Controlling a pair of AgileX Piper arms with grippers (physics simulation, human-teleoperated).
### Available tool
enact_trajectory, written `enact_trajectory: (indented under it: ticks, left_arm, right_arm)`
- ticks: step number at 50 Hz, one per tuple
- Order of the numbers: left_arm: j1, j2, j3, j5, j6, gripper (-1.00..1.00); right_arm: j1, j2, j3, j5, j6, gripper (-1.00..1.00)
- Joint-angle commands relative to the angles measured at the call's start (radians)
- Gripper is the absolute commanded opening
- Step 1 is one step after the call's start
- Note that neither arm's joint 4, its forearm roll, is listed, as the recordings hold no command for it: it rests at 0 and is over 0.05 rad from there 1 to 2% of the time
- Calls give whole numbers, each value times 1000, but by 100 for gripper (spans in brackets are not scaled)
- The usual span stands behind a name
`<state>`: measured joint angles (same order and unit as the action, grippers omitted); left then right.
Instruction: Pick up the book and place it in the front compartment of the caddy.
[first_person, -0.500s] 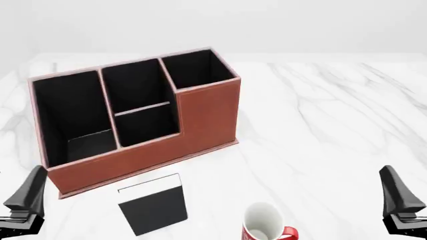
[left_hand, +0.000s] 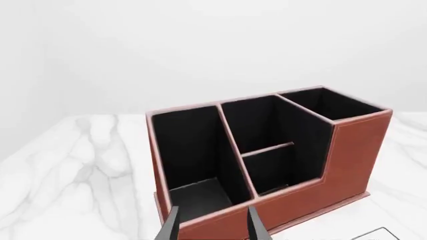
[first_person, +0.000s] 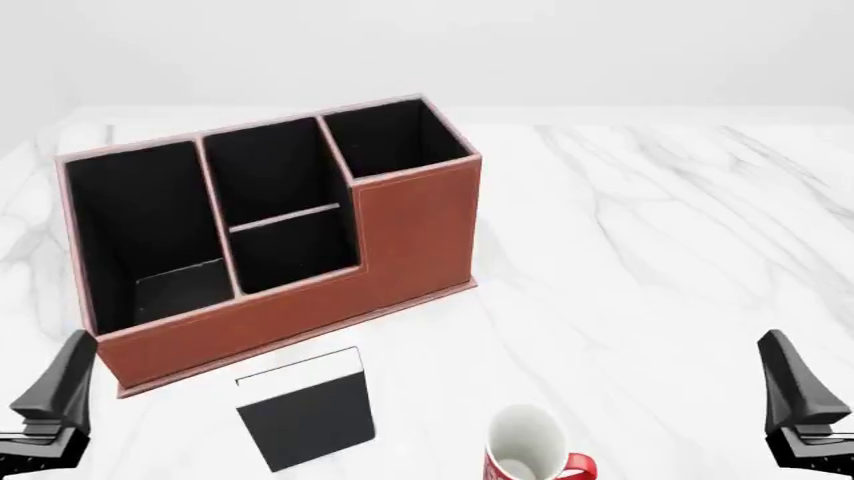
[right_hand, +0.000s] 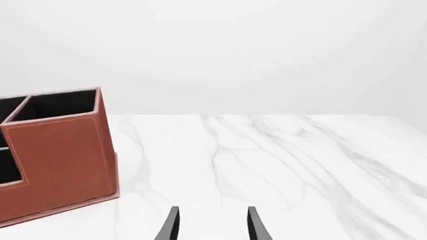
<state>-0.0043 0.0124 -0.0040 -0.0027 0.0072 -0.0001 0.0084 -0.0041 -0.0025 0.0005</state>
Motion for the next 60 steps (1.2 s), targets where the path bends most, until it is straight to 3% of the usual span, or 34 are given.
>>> enact_trajectory:
  ticks: [1,2,6,10,12,15,16,18,19,21,25,28,34,44,52,60]
  left_arm:
    - [-3,13,0,-4,-4,100]
    - [-6,23,0,-9,-6,100]
    - [-2,55,2,-29,37,100]
    - [-29,42,-32,14,0,100]
    - [-37,77,-69,21,-8,100]
    - [-116,65,-170,119,-19,100]
    - [-162,45,-228,180,22,100]
    - [-197,76,-308,241,-36,100]
    - [-263,95,-354,289,-6,100]
    - [-292,104,-402,337,82,100]
    - [-478,139,-457,451,168,100]
    - [-498,173,-457,467,234,100]
    - [-608,232,-501,542,284,100]
    - [-642,347,-576,609,440,100]
    - [-688,426,-648,682,498,100]
    - [-684,509,-630,715,589,100]
  right_arm:
    - [0,2,-1,-1,0,100]
    - [1,-5,-95,100,0,100]
    - [1,-4,-97,100,0,100]
    - [1,-4,-97,100,0,100]
    - [1,-4,-97,100,0,100]
    - [1,-4,-97,100,0,100]
    - [1,-4,-97,101,0,100]
    - [1,-4,-97,100,0,100]
    - [1,-4,-97,100,0,100]
    - [1,-4,-97,100,0,100]
    - [1,-4,-97,101,0,100]
    - [2,-4,-97,100,0,100]
    - [1,-4,-97,100,0,100]
    - [1,-4,-97,101,0,100]
    - [1,-4,-97,101,0,100]
    - [1,-4,-97,100,0,100]
